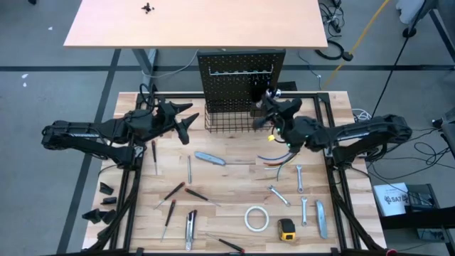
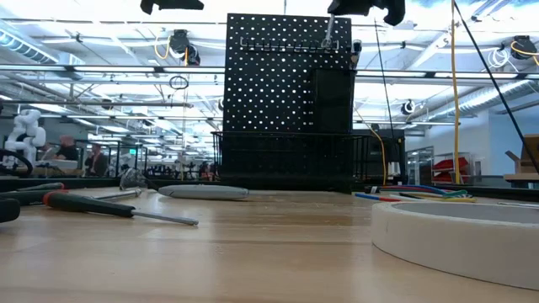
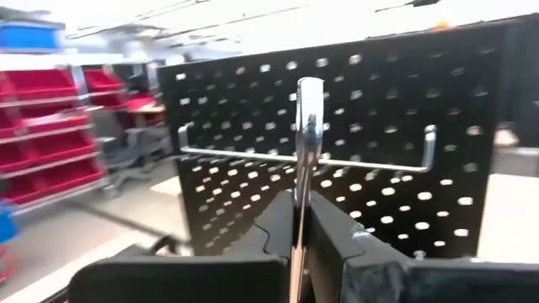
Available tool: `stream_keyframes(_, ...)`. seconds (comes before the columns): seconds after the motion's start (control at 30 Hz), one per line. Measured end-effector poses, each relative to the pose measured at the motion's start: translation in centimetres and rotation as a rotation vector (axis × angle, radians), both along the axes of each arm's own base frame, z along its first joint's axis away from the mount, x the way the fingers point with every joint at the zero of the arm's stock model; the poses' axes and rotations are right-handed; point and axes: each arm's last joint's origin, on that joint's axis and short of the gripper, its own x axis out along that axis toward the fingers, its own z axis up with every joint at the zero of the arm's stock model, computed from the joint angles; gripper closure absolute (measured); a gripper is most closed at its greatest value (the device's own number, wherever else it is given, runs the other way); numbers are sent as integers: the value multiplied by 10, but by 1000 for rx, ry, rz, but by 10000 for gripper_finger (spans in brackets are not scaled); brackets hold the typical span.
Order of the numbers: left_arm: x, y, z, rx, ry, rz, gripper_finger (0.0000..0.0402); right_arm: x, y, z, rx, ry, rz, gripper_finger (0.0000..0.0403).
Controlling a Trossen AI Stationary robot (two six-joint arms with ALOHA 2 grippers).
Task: Hang tools onto peg board
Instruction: Put the wrench into the black bin on the pegboard
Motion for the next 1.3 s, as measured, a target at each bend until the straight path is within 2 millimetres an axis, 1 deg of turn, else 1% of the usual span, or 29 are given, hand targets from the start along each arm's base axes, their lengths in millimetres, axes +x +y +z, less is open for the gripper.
stream_keyframes(0.2,0,0,0,1,5,0,198,13,-2,-5,2,35,-104,394)
stream_keyframes(0.43,0,0,0,18,17,-3,198,41,-9,1,-41,144,-170,394)
stream_keyframes(0.57,0,0,-1,18,20,-3,198,50,-15,4,-58,196,-202,394)
stream_keyframes(0.67,0,-1,-1,16,25,-25,198,53,-21,0,-61,244,-215,394)
stream_keyframes(0.9,-1,-1,-6,16,79,-34,198,53,-36,-11,-16,251,-240,394)
stream_keyframes(1.17,-1,-1,-6,19,80,-35,198,52,-43,-14,0,259,-247,394)
stream_keyframes(1.23,-1,-1,-6,30,86,-37,198,53,-43,-15,-5,264,-209,380)
stream_keyframes(1.3,-1,-1,-6,35,89,-38,198,53,-43,-15,-6,265,-203,351)
